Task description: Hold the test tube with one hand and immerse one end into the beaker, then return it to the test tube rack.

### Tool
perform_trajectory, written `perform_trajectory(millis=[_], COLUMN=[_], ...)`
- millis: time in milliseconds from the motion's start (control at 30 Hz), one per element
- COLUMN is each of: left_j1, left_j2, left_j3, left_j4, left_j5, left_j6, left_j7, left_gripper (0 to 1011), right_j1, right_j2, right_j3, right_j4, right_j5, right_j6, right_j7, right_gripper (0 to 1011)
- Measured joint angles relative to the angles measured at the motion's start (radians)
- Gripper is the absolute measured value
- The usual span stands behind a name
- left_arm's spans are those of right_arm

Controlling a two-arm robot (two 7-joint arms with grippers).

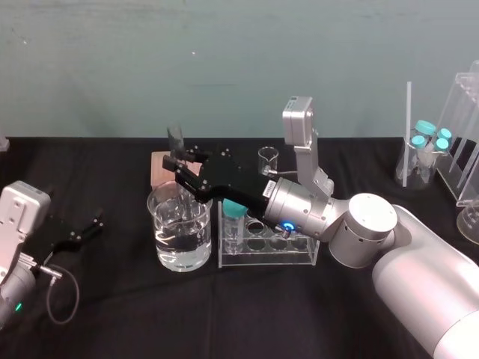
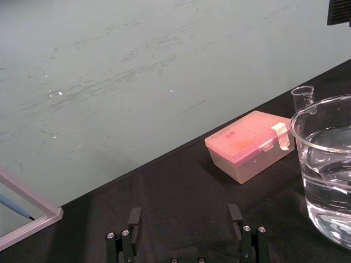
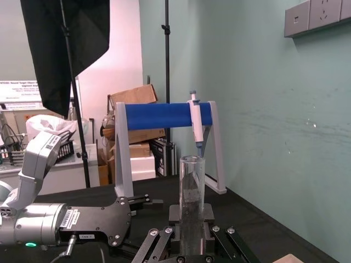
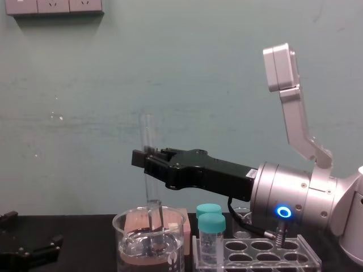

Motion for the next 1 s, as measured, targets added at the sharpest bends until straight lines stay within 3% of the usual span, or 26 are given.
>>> perform_trajectory(millis=[1000], left_j1=[0.0], left_j2=[0.0], left_j3=[0.0], left_j4=[0.0], left_j5=[0.0], left_j6=[0.0], left_j7=[0.0], left_gripper=[1000], right_j1=[-0.004], right_j2=[0.005], right_j3=[-0.002], right_j4=[-0.011], right_j5=[0.0], right_j6=[0.001], right_j7=[-0.004], right_gripper=[226])
